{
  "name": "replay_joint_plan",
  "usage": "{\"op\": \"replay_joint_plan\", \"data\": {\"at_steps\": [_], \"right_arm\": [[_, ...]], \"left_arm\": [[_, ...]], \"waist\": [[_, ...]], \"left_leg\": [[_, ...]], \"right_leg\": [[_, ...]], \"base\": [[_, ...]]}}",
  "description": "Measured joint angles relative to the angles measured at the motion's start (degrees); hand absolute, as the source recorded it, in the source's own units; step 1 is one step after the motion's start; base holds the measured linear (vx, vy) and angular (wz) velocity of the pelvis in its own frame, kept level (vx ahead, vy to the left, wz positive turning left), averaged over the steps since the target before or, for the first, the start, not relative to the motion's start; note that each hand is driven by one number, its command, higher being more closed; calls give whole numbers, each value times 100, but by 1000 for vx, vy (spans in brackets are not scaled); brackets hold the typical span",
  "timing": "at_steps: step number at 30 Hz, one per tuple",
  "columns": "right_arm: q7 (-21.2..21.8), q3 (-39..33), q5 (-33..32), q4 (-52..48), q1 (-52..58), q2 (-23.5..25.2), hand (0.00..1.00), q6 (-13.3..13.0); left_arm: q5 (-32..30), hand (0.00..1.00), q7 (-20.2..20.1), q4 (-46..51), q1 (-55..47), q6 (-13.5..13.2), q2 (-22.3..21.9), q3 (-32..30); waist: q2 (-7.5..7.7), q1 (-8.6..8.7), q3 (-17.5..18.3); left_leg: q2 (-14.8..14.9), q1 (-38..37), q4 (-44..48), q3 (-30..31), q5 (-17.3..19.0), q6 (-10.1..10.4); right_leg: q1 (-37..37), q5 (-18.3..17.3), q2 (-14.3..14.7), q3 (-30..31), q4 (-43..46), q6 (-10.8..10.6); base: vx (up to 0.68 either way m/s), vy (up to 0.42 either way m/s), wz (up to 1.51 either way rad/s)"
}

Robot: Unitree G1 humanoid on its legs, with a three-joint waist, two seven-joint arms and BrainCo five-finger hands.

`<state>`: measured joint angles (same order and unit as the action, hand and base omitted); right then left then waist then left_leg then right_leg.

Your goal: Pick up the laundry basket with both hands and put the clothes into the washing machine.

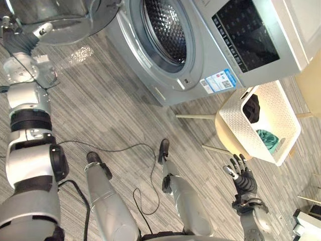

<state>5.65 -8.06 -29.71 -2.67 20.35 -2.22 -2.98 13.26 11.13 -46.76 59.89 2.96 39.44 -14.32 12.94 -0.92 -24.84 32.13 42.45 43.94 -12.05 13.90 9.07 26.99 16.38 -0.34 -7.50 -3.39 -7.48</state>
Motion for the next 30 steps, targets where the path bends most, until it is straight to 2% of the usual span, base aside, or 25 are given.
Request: {"op": "replay_joint_plan", "data": {"at_steps": [2, 4, 6, 7, 8, 10, 11, 13, 14, 16, 18, 22, 27, 30], "right_arm": [[69, 0, 1, 32, -4, -9, 0, 31], [76, 2, 1, 127, -31, -14, 0, 56], [74, -6, 1, 376, -83, -15, 0, 78], [65, -32, 5, 489, -107, -14, 0, 88], [46, -77, 9, 751, -189, -15, 0, 86], [33, -116, 13, 969, -263, -12, 0, 87], [26, -185, 79, 1225, -334, -15, 0, 87], [-31, -317, 149, 1678, -541, -18, 0, 84], [-94, -368, 206, 1856, -634, -20, 0, 86], [-181, -460, 303, 2037, -765, -6, 0, 108], [-291, -576, 357, 2250, -866, -8, 0, 104], [-498, -648, 459, 2553, -1027, 0, 0, 104], [-859, -664, 456, 2863, -1257, -7, 0, 48], [-1024, -631, 458, 2899, -1319, -61, 0, 48]], "left_arm": [[112, 0, -25, 210, -543, -117, -324, -178], [224, 0, -72, 307, -956, -117, -552, -217], [231, 0, -113, 615, -1668, -165, -990, -217], [242, 0, -113, 830, -2073, -233, -1276, -216], [246, 0, -111, 1185, -2851, -348, -1856, -209], [242, 0, -107, 1404, -3472, -404, -2327, -191], [215, 0, -109, 1482, -4060, -493, -2731, -132], [188, 0, -110, 1457, -4917, -585, -3138, -86], [195, 0, -119, 1369, -5254, -606, -3244, -72], [184, 0, -136, 1116, -5535, -616, -3267, 30], [167, 0, -314, 556, -5934, -604, -3306, 116], [-148, 0, -480, -152, -6418, -558, -3562, 203], [-207, 0, -405, -1083, -6731, -442, -3804, 235], [-573, 0, -407, -1366, -6649, -301, -3809, 307]], "waist": [[-46, -2, -25], [-54, 0, -24], [-82, 37, -13], [-152, 34, 1], [-323, 24, 80], [-476, 17, 178], [-639, 5, 347], [-870, -5, 587], [-974, -10, 713], [-1048, 0, 770], [-1047, 26, 1077], [-1106, 14, 1582], [-1308, -6, 2097], [-1404, 32, 2188]], "left_leg": [[-54, -338, -160, -123, -6, 2], [-133, -603, -285, -236, -24, 24], [-376, -991, -590, -267, -151, 39], [-485, -1177, -726, -300, -196, 28], [-679, -1534, -985, -372, -257, 18], [-869, -1832, -1181, -419, -329, 4], [-1032, -2083, -1414, -471, -394, -11], [-1266, -2497, -1770, -508, -488, -15], [-1358, -2663, -1955, -536, -517, -17], [-1483, -2939, -2209, -536, -584, -25], [-1735, -3387, -2766, -556, -819, -35], [-2012, -4101, -3585, -585, -1126, -34], [-2159, -4742, -4081, -831, -1177, -22], [-2308, -5079, -4245, -1034, -1169, -28]], "right_leg": [[-126, -126, -76, 2, 156, -1], [-222, -238, -129, 9, 277, 18], [-392, -443, -302, -30, 493, -15], [-472, -562, -393, -50, 619, -33], [-628, -759, -569, -91, 830, -74], [-763, -918, -711, -104, 991, -106], [-889, -1051, -826, -148, 1113, -146], [-1131, -1191, -999, -186, 1203, -191], [-1225, -1231, -1061, -208, 1207, -204], [-1416, -1262, -1143, -246, 1196, -227], [-1717, -1295, -1300, -330, 1097, -261], [-2226, -1305, -1430, -455, 864, -279], [-2543, -1262, -1457, -286, 631, -346], [-2559, -1228, -1511, 52, 638, -396]], "base": [[6, -13, 7], [12, 3, 15], [37, 6, 36], [96, 15, 52], [103, 21, 48], [121, 28, 41], [120, 19, 41], [129, 17, 36], [104, 4, 22], [36, -13, 22], [22, -18, 28], [34, -1, 18], [9, 31, -19], [1, 58, -43]]}}
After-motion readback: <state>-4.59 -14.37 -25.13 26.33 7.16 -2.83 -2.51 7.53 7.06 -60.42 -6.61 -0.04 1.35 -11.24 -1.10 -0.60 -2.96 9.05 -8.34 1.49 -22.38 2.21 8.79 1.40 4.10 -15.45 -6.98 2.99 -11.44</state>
